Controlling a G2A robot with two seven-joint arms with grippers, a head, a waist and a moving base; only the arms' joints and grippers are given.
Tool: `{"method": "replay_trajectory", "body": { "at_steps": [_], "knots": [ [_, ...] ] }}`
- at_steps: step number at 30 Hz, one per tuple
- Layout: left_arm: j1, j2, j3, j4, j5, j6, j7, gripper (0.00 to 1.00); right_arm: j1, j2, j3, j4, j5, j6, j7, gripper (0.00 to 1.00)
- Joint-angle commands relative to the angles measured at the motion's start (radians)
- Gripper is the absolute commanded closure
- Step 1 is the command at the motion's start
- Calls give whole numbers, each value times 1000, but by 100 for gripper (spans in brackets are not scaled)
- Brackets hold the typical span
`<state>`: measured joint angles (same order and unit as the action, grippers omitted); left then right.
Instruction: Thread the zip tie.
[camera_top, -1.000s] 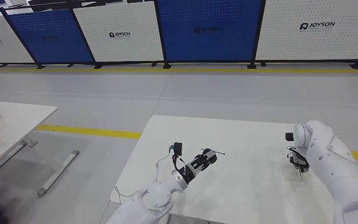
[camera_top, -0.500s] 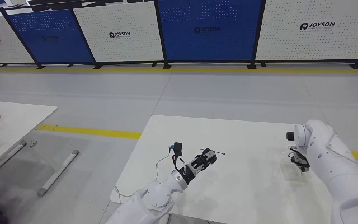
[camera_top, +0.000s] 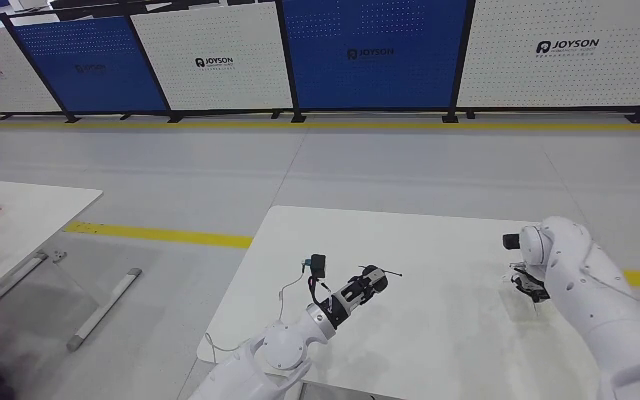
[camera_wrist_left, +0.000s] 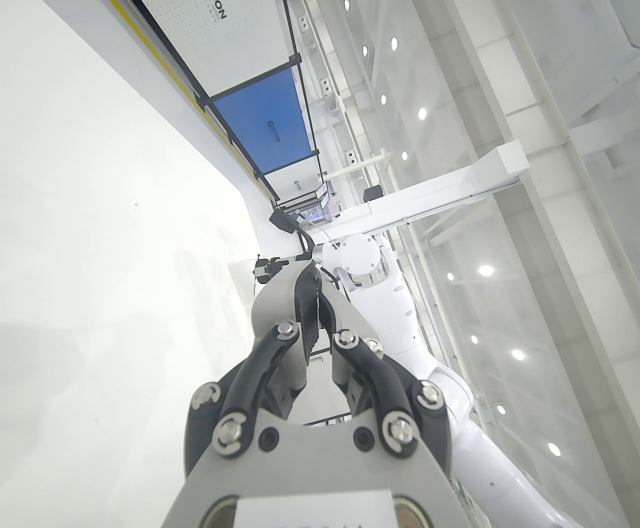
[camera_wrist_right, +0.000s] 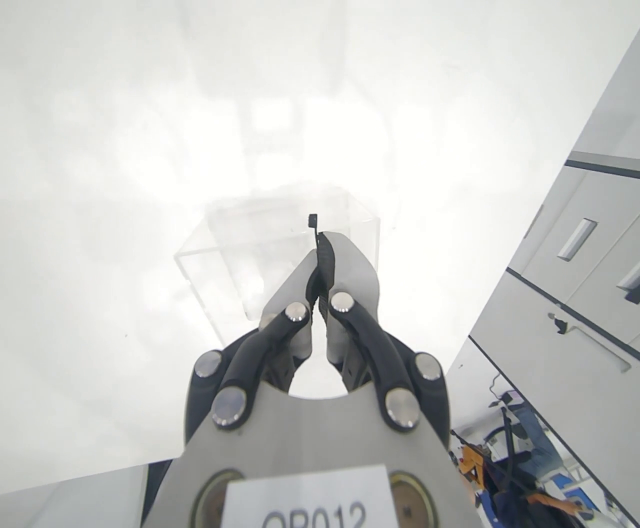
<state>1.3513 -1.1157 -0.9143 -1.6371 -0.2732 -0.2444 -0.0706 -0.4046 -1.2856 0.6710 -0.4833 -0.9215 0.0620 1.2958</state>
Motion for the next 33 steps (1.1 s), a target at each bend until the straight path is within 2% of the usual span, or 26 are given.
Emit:
{"method": "replay_trajectory", "body": {
  "at_steps": [1,4,9,12,15,19,22,24,33],
  "knots": [
    [0,0,0,0,0,0,0,100,-15,16,16,-38,-4,-5,6,100],
    [0,0,0,0,0,0,0,100,-46,47,50,-114,-12,-25,23,100],
    [0,0,0,0,0,0,0,100,-127,107,121,-289,-66,26,65,100],
    [0,0,0,0,0,0,0,100,-197,151,188,-427,-99,52,94,100],
    [0,0,0,0,0,0,0,100,-285,196,284,-572,-119,90,94,100],
    [0,0,0,0,0,0,0,100,-438,248,446,-790,-111,127,49,100],
    [0,0,0,0,0,0,0,100,-529,268,531,-889,-100,142,-10,100],
    [0,0,0,0,0,0,0,100,-564,275,571,-920,-84,150,-36,100],
    [0,0,0,0,0,0,0,100,-564,275,571,-920,-84,150,-36,100]
  ]
}}
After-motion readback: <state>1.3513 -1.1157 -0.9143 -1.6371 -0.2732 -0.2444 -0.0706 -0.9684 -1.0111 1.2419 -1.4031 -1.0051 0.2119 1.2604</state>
